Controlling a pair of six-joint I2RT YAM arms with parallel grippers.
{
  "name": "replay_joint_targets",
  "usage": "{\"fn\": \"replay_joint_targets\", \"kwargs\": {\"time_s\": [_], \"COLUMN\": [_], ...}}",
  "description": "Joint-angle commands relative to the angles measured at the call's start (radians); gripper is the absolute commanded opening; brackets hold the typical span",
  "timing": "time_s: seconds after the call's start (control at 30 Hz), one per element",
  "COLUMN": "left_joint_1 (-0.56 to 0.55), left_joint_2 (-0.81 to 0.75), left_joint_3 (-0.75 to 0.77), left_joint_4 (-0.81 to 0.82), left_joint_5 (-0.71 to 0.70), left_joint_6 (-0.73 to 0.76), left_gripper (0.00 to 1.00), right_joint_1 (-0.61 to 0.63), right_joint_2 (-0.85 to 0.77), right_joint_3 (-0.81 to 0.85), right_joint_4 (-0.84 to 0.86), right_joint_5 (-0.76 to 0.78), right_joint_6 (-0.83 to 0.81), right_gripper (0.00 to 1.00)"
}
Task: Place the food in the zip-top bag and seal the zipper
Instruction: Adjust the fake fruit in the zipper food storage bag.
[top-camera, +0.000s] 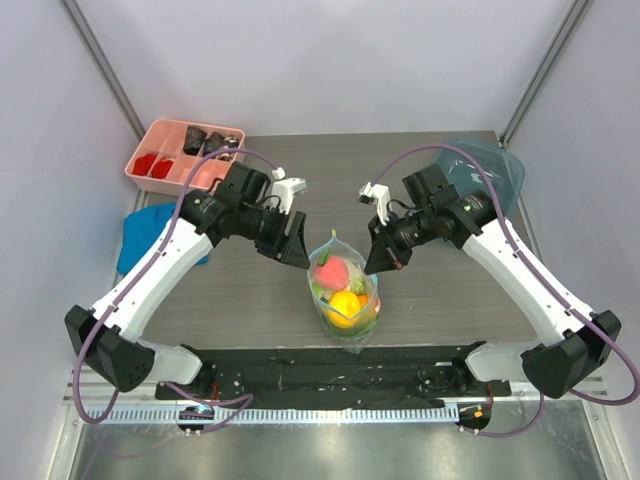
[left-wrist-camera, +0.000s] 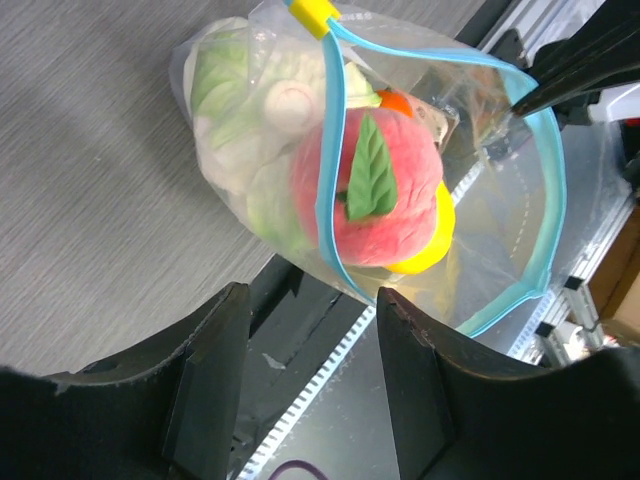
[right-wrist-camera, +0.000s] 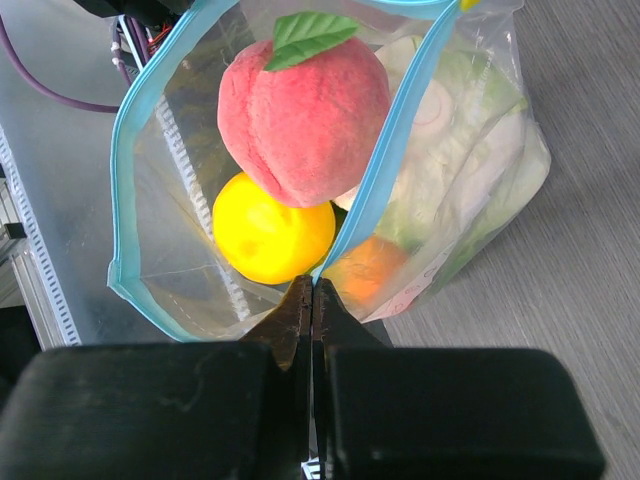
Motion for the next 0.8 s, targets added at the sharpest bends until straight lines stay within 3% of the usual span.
{"fn": "replay_joint_targets", "kwargs": {"time_s": [0.0, 0.2, 0.23, 0.37, 0.4, 0.63, 0.77], "left_joint_1": [-0.007, -0.018, -0.022, -0.022, -0.022, -0.053, -0.091], "left_joint_2": [-0.006, 0.063, 0.064, 0.057, 0.044, 0.038, 0.046], "left_joint_3": [0.002, 0.046, 0.053, 0.05, 0.043, 0.049, 0.037], "left_joint_4": [0.067, 0.041, 0.041, 0.053, 0.069, 0.054, 0.052], "left_joint_5": [0.052, 0.112, 0.114, 0.12, 0.115, 0.0, -0.038], "left_joint_6": [-0.067, -0.114, -0.117, -0.146, -0.161, -0.181, -0.167], "left_gripper": [0.56, 0.34, 0.35, 0.62, 0.63, 0.59, 0.45], "right_joint_1": [-0.002, -0.003, -0.002, -0.002, -0.003, -0.002, -0.002], "right_joint_2": [-0.024, -0.023, -0.024, -0.027, -0.029, -0.035, -0.037], "right_joint_3": [0.022, 0.032, 0.032, 0.029, 0.027, 0.022, 0.024], "right_joint_4": [0.008, 0.005, 0.005, 0.002, 0.004, 0.002, 0.005], "right_joint_5": [-0.004, -0.005, -0.007, -0.009, -0.01, -0.009, -0.009], "right_joint_6": [-0.014, -0.014, -0.014, -0.014, -0.014, -0.018, -0.011], "right_gripper": [0.01, 0.01, 0.01, 0.01, 0.01, 0.01, 0.01]}}
